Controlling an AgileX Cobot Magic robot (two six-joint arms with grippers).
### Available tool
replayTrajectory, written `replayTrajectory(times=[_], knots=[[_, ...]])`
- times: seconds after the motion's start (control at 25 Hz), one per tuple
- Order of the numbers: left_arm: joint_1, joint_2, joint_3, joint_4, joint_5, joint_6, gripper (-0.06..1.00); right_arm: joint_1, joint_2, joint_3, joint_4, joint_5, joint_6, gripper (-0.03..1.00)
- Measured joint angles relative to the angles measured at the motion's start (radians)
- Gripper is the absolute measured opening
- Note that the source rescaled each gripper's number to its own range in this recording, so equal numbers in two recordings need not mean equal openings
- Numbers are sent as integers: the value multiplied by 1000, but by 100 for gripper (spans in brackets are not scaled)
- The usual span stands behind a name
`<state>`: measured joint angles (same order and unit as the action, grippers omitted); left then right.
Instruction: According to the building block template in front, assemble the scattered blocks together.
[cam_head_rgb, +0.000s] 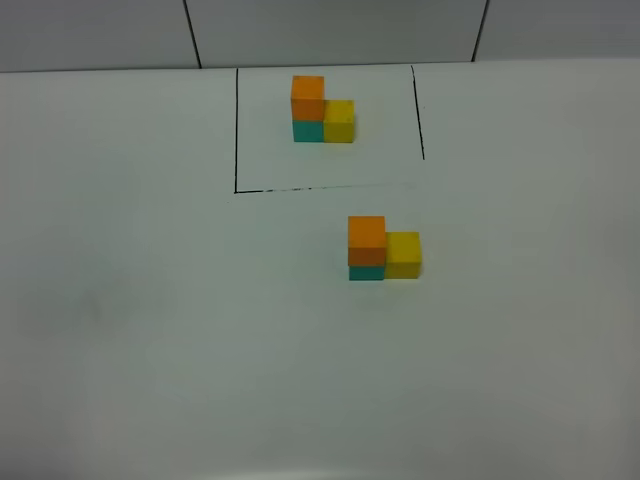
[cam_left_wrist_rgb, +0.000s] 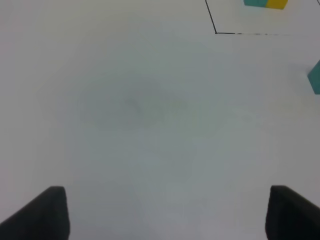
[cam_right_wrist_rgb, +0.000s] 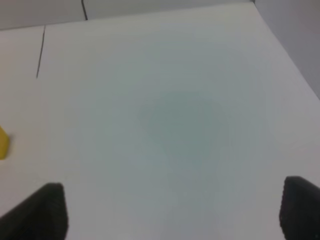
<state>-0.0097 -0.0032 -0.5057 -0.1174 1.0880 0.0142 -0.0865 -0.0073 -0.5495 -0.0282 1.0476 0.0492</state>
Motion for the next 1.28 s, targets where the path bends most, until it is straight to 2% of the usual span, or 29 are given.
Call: replayTrajectory(times=[0.36,0.64,1.28], knots=[[0,0,0,0,0,0,79,-7,0,27,6,38,-3,78],[0,0,0,0,0,0,79,-41,0,29,12,40,-4,78],[0,0,0,0,0,0,79,-43,0,29,14,40,-4,77]])
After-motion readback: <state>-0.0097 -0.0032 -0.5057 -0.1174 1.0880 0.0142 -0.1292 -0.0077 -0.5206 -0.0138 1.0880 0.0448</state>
